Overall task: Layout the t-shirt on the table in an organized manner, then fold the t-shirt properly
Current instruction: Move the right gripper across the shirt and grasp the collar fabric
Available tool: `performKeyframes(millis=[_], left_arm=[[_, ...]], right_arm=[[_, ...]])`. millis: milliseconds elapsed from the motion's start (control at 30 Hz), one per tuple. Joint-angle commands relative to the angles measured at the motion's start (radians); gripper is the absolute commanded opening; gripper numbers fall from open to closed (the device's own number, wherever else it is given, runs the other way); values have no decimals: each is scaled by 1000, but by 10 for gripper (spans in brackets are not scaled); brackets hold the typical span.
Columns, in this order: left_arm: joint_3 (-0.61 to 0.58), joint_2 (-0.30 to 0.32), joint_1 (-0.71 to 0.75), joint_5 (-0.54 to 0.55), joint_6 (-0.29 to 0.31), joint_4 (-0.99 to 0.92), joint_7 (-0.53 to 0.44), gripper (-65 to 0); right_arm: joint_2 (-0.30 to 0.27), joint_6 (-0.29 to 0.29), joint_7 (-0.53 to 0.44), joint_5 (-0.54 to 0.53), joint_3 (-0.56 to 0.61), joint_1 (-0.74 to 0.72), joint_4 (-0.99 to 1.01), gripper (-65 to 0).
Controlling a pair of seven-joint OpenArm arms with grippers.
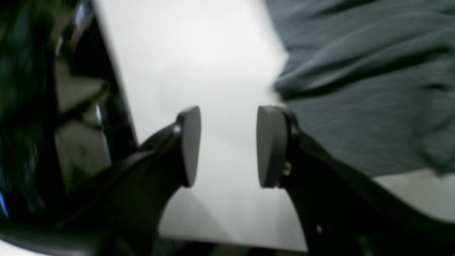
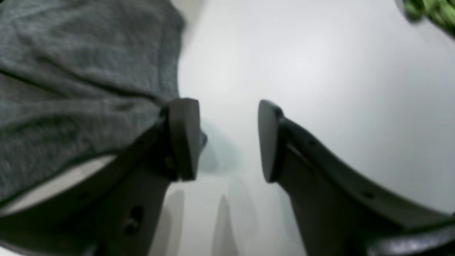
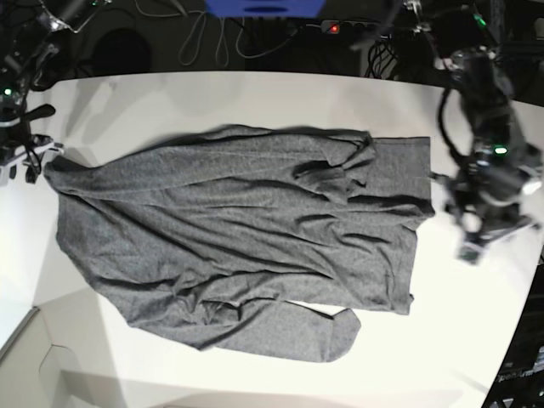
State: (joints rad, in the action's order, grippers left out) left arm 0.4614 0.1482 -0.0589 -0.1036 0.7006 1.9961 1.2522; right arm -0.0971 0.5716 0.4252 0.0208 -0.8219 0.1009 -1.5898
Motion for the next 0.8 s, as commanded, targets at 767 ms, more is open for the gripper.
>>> performKeyframes(millis=[767], left_arm=[[659,258,84,0,-2,-130,-19,-394]], right_arm=[[201,126,-32,-22,887,75,-122,-285]])
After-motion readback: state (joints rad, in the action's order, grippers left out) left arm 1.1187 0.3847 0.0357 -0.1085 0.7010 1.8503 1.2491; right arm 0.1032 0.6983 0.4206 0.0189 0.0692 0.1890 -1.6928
